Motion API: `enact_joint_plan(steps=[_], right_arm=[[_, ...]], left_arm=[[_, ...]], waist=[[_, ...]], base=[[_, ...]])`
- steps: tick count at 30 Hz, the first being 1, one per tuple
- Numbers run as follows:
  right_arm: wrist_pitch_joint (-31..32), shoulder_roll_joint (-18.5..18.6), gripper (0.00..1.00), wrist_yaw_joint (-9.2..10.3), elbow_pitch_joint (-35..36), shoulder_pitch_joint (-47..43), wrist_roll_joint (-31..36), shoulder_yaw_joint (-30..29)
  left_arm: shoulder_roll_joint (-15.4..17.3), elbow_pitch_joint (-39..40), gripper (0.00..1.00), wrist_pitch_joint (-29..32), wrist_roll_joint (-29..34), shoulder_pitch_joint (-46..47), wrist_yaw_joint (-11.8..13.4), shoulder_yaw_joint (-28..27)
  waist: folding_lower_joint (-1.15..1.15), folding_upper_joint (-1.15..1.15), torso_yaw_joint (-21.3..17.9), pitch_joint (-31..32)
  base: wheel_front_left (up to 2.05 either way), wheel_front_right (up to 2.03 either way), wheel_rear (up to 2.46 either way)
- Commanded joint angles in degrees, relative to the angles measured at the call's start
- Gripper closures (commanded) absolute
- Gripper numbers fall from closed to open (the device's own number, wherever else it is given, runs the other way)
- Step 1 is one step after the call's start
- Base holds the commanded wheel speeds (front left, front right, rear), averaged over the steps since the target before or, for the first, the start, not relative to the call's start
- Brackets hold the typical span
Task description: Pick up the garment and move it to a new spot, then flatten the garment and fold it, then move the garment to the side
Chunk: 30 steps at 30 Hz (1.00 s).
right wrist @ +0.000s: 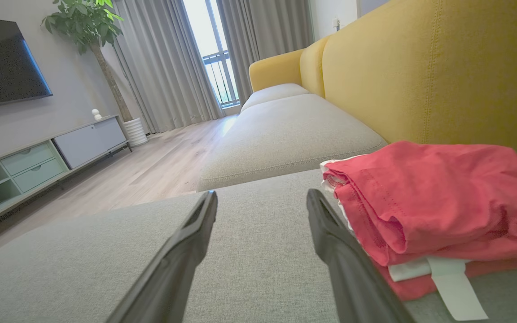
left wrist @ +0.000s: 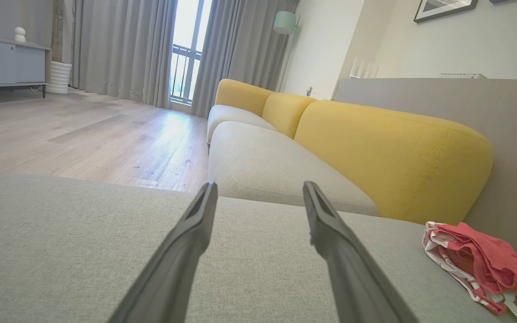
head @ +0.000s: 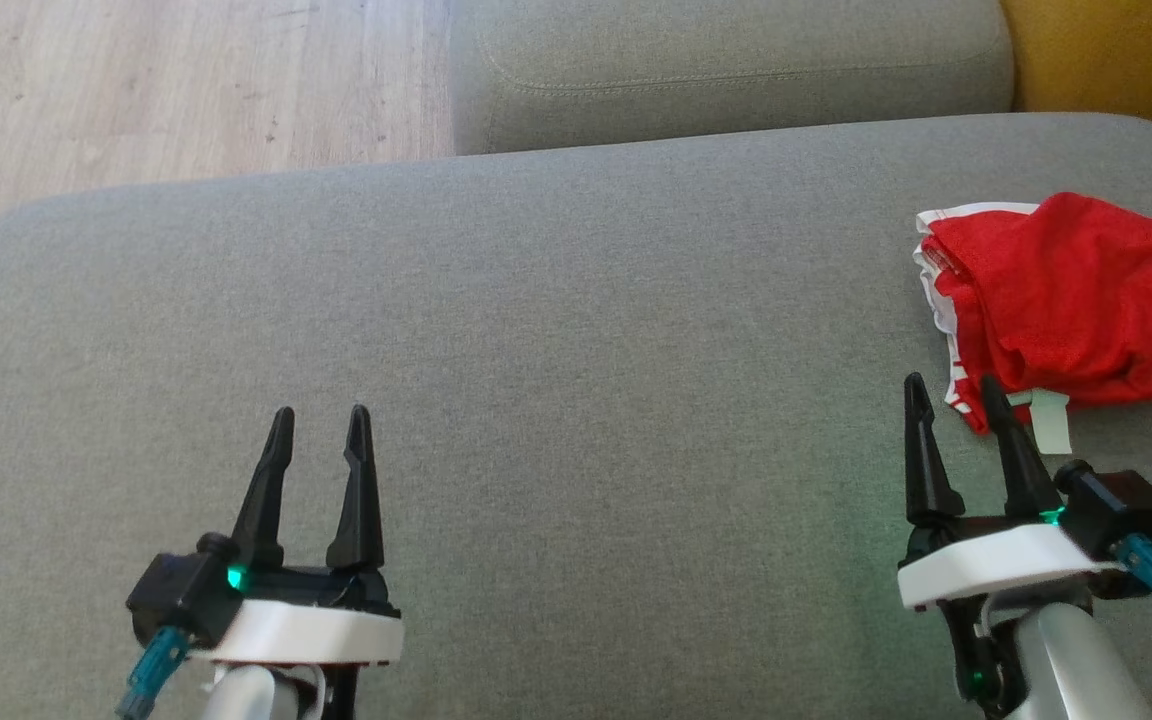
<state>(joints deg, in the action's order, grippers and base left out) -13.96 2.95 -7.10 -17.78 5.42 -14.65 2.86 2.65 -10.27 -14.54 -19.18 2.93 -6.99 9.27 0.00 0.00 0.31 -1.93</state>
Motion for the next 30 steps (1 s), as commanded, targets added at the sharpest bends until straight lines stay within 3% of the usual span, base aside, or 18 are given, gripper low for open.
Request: enact_joint_plan(steps=[1, 17, 18, 30], right_arm=[[-0.75, -0.07, 0.0, -0.39, 1.81, 2.06, -0.32, 1.54], [-0.83, -0.07, 0.0, -0.39, 1.44, 2.06, -0.43, 1.99], [-0.2, -0.01, 1.0, 0.0, -0.16, -0.01, -0.1, 0.49], [1.03, 0.03, 1.0, 0.03, -2.3, -0.84, -5.34, 0.11]], left_arm=[[0.22, 1.67, 0.0, -0.46, -0.14, 1.61, 0.44, -2.0], [0.22, 0.96, 0.0, -0.46, -1.07, 1.66, 0.88, -2.28], [0.0, -0.74, 1.0, 0.0, -0.99, 0.0, 0.53, -0.11], [0.09, -3.43, 1.0, 1.55, -5.88, -0.47, 0.44, -0.81]], waist=[[0.0, 0.0, 0.03, -0.06], [0.0, 0.0, 0.07, -0.09], [0.0, 0.0, 0.08, -0.09], [0.0, 0.0, 0.05, 0.03]], base=[[0.0, 0.0, 0.0], [0.0, 0.0, 0.0], [0.0, 0.0, 0.0], [0.0, 0.0, 0.0]])
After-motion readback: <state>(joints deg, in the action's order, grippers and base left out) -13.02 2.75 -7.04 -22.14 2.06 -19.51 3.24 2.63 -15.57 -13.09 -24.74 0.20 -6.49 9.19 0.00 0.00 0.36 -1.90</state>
